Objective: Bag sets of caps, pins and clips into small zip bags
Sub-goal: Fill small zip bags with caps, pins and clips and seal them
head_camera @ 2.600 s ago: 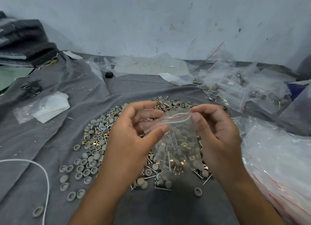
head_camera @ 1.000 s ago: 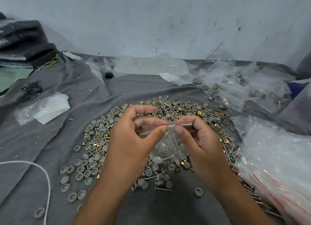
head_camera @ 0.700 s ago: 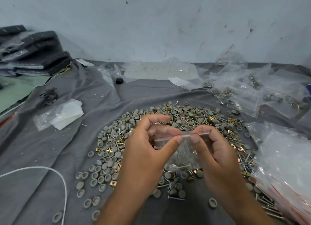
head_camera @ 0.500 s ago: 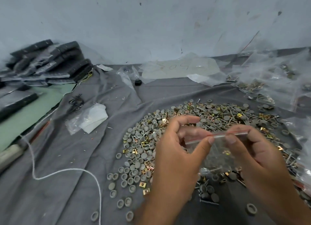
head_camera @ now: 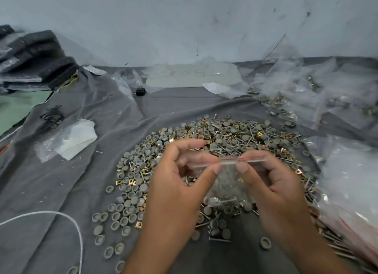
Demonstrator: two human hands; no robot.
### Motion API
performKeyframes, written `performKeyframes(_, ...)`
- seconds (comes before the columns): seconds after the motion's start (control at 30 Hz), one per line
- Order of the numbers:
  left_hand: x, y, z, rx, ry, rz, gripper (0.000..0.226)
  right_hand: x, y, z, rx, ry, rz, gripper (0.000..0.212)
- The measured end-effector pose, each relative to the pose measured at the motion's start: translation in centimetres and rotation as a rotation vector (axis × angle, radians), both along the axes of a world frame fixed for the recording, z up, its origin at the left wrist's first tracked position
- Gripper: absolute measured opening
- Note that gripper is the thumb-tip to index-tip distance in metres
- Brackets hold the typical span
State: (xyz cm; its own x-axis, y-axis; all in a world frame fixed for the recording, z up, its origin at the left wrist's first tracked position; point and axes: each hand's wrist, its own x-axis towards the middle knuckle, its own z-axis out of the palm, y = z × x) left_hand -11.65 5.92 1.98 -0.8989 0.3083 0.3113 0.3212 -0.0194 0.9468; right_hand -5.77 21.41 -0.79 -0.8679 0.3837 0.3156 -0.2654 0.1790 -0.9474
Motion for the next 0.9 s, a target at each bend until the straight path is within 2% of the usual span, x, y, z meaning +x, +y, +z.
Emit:
performKeyframes(0.2, -0.54, -0.04, -0.24, 0.083, -0.066, -0.018, 0.039, 0.04, 0.05, 0.71, -0.159, 0.047, 0.031, 0.005)
performKeyframes(0.37, -0.73, -0.01, -0.24, 0.152, -0.110, 0.003, 0.039, 0.04, 0.02, 1.04, -0.194, 0.073, 0.029, 0.013)
performKeyframes(0.5, -0.60, -0.09, -0.16, 0.156, -0.128, 0.022, 0.040, -0.11, 0.31, 0.92, -0.201, 0.078, 0.069, 0.002)
performKeyframes(0.57, -0.53, -0.24, -0.08, 0.128, -0.117, 0.025, 0.036, -0.22, 0.44, 0.97, -0.209, 0.090, 0.126, 0.008)
performKeyframes(0.7, -0.40, -0.31, 0.04, 0.099, -0.101, 0.011, 0.023, -0.31, 0.53, 1.07, -0.120, 0.110, 0.108, 0.015)
performKeyframes(0.9, -0.34, 0.03, -0.13, 0.099, -0.083, -0.007, 0.030, -0.49, 0.28, 1.05, -0.165, 0.101, 0.051, 0.022)
